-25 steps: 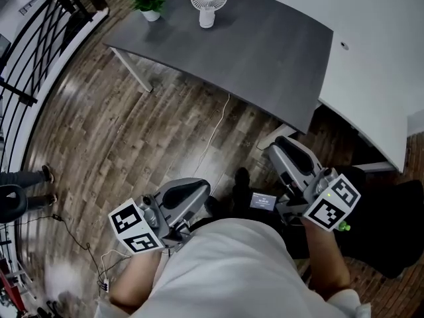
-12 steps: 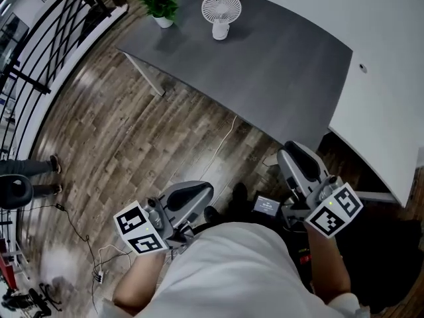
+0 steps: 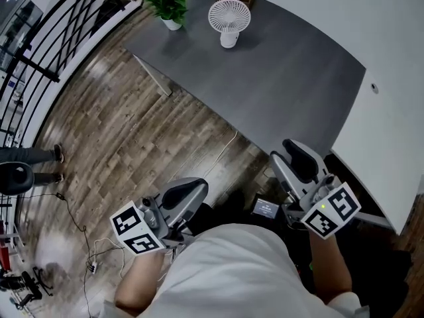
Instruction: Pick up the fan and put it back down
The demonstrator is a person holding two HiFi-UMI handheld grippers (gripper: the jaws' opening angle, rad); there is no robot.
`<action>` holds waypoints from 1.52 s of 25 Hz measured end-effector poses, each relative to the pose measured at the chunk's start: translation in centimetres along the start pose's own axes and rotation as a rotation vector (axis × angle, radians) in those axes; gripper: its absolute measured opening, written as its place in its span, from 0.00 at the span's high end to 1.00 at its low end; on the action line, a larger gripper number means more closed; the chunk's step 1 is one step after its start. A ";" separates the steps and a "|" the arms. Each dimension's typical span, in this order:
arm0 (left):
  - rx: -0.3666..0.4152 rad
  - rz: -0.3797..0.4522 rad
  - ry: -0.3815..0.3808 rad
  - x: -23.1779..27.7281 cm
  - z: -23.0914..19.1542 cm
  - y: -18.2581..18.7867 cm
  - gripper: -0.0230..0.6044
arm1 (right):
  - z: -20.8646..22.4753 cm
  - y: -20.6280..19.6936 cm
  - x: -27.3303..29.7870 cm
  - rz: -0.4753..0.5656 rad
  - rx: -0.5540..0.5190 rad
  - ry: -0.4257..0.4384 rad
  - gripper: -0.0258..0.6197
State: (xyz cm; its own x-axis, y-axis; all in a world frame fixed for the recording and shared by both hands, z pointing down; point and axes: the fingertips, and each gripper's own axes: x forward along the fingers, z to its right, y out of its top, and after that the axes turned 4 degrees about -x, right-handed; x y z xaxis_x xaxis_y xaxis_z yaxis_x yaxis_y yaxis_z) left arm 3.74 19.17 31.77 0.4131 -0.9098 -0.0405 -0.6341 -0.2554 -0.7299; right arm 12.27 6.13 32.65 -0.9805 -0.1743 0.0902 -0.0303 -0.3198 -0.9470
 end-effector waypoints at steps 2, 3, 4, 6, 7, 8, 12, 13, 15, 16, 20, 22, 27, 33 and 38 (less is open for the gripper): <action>0.001 0.014 0.006 0.1 -0.6 0.2 0.94 | 0.5 -0.2 0.5 -0.007 0.000 0.006 0.72; 0.001 0.019 0.008 0.2 -0.9 0.4 0.94 | 0.8 -0.3 0.8 -0.010 0.001 0.009 0.72; 0.003 0.023 0.009 0.2 -1.2 0.5 0.94 | 0.9 -0.3 1.1 -0.015 0.002 0.011 0.72; 0.014 0.028 0.011 0.4 -1.8 1.0 0.94 | 1.3 -0.4 1.8 -0.025 0.000 0.015 0.72; 0.021 0.031 0.012 0.5 -2.2 1.4 0.94 | 1.5 -0.3 2.3 -0.027 -0.002 0.015 0.72; 0.029 0.034 0.014 0.6 -2.7 1.9 0.94 | 1.7 -0.1 2.9 -0.026 -0.002 0.015 0.71; 0.031 0.032 0.014 1.4 -5.9 4.3 0.94 | 2.8 0.7 5.9 -0.012 0.010 -0.003 0.71; 0.029 0.024 0.009 1.7 -6.7 4.9 0.94 | 3.2 0.8 6.6 -0.011 0.014 -0.012 0.71; 0.033 0.003 -0.008 2.4 -8.0 6.2 0.94 | 3.8 1.0 7.7 -0.012 0.020 -0.037 0.71; 0.038 -0.007 -0.018 2.8 -8.7 7.0 0.94 | 4.2 1.1 8.2 -0.011 0.023 -0.052 0.71; 0.054 -0.042 -0.051 3.5 -11.3 9.8 0.94 | 5.3 1.7 10.7 0.005 0.033 -0.109 0.71; 0.063 -0.061 -0.061 3.6 -12.5 11.0 0.93 | 5.4 2.0 11.9 0.008 0.037 -0.135 0.71; 0.085 -0.089 -0.085 3.4 -14.9 13.8 0.85 | 5.5 2.8 14.3 0.021 0.031 -0.198 0.71; 0.080 -0.135 -0.145 2.9 -17.2 15.7 0.84 | 5.4 3.7 16.4 0.038 0.011 -0.270 0.71; 0.078 -0.148 -0.165 3.5 -18.6 16.9 0.84 | 6.1 4.3 17.4 0.036 -0.006 -0.292 0.71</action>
State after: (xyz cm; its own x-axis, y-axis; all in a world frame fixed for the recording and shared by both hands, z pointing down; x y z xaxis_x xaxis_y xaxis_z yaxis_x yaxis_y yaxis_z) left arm -17.64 5.59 32.01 0.6035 -0.7965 -0.0355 -0.5088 -0.3505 -0.7863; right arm -3.78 -3.99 32.02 -0.8839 -0.4461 0.1404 0.0015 -0.3029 -0.9530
